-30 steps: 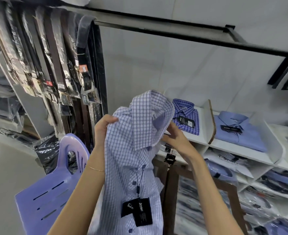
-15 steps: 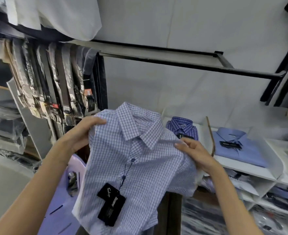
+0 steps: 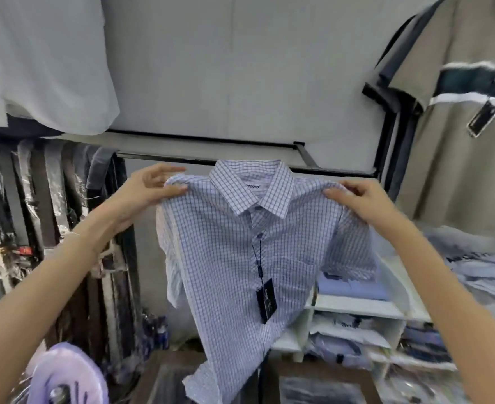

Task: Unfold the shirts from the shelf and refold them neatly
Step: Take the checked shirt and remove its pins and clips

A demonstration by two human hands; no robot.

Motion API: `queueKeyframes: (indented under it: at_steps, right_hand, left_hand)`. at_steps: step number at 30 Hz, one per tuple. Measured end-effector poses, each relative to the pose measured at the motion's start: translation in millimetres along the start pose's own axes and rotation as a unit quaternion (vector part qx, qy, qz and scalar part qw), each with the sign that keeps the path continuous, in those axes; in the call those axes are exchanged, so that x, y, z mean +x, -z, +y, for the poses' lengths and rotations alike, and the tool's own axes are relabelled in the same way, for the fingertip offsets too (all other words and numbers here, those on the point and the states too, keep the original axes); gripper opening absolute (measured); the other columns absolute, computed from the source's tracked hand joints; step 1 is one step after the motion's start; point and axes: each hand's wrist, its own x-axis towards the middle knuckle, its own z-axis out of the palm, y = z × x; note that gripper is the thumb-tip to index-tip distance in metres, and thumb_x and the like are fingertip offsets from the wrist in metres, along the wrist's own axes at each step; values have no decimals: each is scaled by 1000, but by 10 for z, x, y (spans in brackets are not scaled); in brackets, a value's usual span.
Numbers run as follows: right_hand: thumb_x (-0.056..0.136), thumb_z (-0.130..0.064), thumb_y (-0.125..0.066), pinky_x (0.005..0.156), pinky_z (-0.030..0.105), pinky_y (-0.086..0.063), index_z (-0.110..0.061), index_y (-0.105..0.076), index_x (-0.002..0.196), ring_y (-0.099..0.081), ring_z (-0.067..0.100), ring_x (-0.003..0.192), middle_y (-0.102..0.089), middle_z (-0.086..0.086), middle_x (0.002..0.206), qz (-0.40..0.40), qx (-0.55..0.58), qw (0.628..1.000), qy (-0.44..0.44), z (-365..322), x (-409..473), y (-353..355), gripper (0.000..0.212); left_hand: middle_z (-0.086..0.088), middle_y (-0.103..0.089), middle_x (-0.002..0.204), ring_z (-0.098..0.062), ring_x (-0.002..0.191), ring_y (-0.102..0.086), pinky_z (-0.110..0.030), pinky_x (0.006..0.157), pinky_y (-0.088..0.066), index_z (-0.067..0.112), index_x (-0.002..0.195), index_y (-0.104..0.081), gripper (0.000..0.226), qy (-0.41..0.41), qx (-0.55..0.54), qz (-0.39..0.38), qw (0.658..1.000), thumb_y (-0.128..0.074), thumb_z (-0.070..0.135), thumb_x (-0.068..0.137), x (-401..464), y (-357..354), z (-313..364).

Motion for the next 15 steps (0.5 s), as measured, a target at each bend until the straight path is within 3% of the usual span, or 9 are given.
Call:
queueKeyframes:
  at_steps: [2, 4, 5, 8, 11, 15]
  right_hand:
    - [88, -22, -67, 44, 10, -29, -26, -61, 60, -43, -1, 42, -50, -16, 43, 20, -35, 999, 5, -160, 102, 240, 29]
    - [87, -30, -67, 46, 16, -29, -31, -62, 57, -39, 1, 44, -48, -13, 43, 47, -65, 997, 9, -319, 188, 477, 30]
    - [86, -31, -68, 48, 20, -33, -30, -65, 62, -44, 5, 48, -54, -9, 48, 57, -74, 996, 11, -389, 226, 598, 24]
    - [84, -33, -69, 58, 39, -50, -25, -73, 79, -55, 30, 64, -67, 27, 79, 86, -97, 991, 17, -577, 280, 902, 11]
    - [84, -28, -70, 85, 46, -53, -15, -76, 91, -65, 36, 88, -72, 18, 91, 123, -73, 990, 20, -762, 312, 1122, 16]
    - [84, -26, -71, 91, 36, -52, -12, -75, 100, -67, 21, 93, -73, 4, 92, 137, -48, 989, 20, -959, 336, 1300, 22]
  left_hand:
    - [0, -71, 111, -17, 108, -65, -40, 104, -44, 31, 109, -70, 54, -32, 51, -8, 998, -84, 47, 59, 159, -20, 245]
    - [1, -74, 103, -18, 103, -67, -41, 103, -44, 26, 100, -74, 53, -54, 99, -11, 994, -81, 55, 56, 291, -52, 509]
    - [1, -75, 99, -19, 100, -68, -41, 101, -46, 26, 96, -75, 52, -58, 114, -9, 992, -80, 57, 54, 344, -70, 643]
    - [-2, -75, 97, -22, 100, -67, -39, 98, -48, 24, 92, -76, 47, -64, 137, 1, 989, -81, 56, 57, 470, -160, 1012]
    - [-9, -73, 99, -22, 97, -66, -33, 94, -47, 16, 95, -75, 28, -82, 136, -4, 987, -76, 35, 74, 531, -265, 1296]
    - [1, -69, 83, -10, 80, -61, -15, 72, -44, 19, 85, -72, 3, -106, 132, 60, 984, -71, 21, 83, 547, -420, 1516]
